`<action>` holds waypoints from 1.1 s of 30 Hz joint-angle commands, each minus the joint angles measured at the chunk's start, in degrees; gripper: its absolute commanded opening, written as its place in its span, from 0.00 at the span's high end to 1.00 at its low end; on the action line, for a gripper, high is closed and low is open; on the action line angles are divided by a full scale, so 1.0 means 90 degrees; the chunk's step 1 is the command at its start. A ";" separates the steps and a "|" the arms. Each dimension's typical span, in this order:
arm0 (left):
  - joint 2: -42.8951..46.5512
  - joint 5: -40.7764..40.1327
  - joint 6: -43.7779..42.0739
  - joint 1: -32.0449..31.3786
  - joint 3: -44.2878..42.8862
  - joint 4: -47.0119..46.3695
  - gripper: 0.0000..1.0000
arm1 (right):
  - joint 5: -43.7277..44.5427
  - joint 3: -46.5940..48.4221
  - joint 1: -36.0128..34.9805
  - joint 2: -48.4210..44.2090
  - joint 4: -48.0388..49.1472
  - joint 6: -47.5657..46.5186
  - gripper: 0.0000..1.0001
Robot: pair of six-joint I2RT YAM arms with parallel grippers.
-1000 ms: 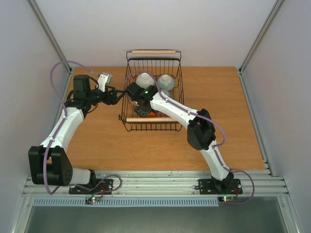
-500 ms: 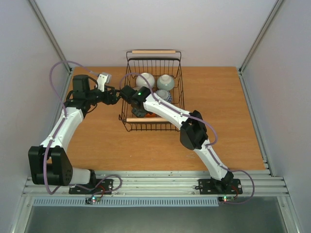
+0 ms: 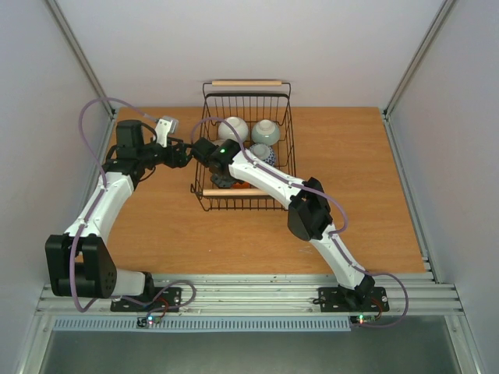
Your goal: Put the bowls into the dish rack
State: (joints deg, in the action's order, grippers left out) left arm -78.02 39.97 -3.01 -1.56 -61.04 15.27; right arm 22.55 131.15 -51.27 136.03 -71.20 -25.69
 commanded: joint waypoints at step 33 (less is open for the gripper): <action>0.0329 -0.0030 -0.0112 -0.0007 -0.0124 -0.0051 0.24 | -0.0357 -0.0803 -0.0070 -0.1524 0.0864 0.0136 0.14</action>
State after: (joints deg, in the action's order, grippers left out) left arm -77.21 41.52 -3.20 -1.91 -61.21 15.14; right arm 18.44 121.99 -51.59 128.16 -66.26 -25.06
